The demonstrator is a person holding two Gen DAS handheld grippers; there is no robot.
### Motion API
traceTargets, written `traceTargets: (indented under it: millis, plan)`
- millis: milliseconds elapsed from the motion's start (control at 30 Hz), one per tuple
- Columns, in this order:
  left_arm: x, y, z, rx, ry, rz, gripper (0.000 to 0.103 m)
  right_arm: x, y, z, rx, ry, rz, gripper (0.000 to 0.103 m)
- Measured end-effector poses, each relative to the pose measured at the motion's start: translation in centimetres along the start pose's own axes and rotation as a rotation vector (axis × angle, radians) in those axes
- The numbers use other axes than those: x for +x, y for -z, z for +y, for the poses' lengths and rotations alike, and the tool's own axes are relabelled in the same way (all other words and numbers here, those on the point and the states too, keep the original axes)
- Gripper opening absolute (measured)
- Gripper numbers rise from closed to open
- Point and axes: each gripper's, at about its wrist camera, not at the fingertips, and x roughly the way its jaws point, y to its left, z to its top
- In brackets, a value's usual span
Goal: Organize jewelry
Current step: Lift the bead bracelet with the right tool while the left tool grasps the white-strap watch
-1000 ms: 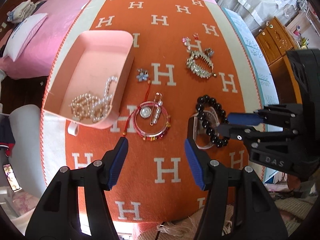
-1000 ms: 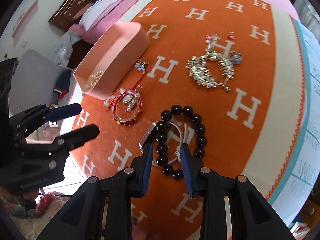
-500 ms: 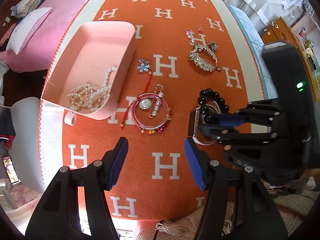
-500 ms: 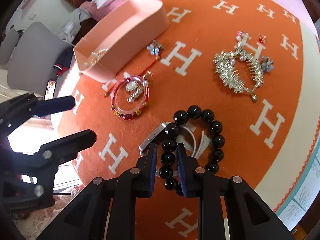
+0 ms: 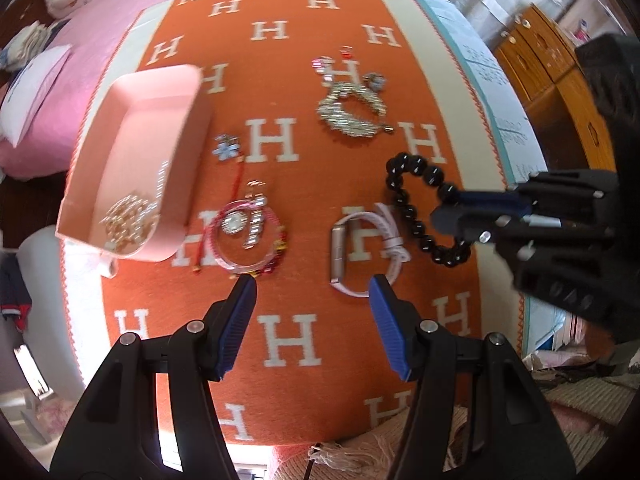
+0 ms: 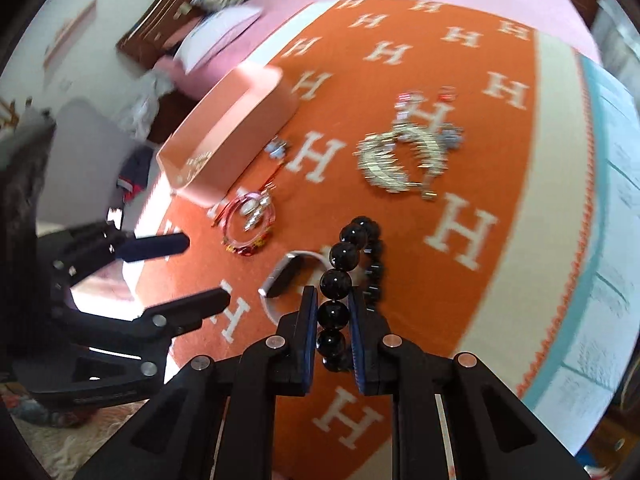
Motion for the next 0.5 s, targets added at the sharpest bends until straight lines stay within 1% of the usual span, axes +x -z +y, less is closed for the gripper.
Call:
traceTargets:
  millis: [100,233,333,500]
  plan:
    - [0.5,-0.4,-1.9,0.048,0.008,0.005,0.056,-1.6,0.7,-2.2,0.063,0.003,-0.025,0.015]
    - [1.5,-0.8,-4.1,0.103,0.013,0.009,0.055,-3.0,2.4,-4.0,0.107,0.017,-0.041,0.015]
    - [2.9,-1.4,-5.2,0.113,0.005,0.020,0.054,-3.6,3.8,-5.3,0.130,0.025,-0.050,0.015]
    - [5.7,-2.5,-5.6,0.051,0.010,0.070,0.040,-4.9,5.2,-6.5,0.141,0.033,-0.063,0.015]
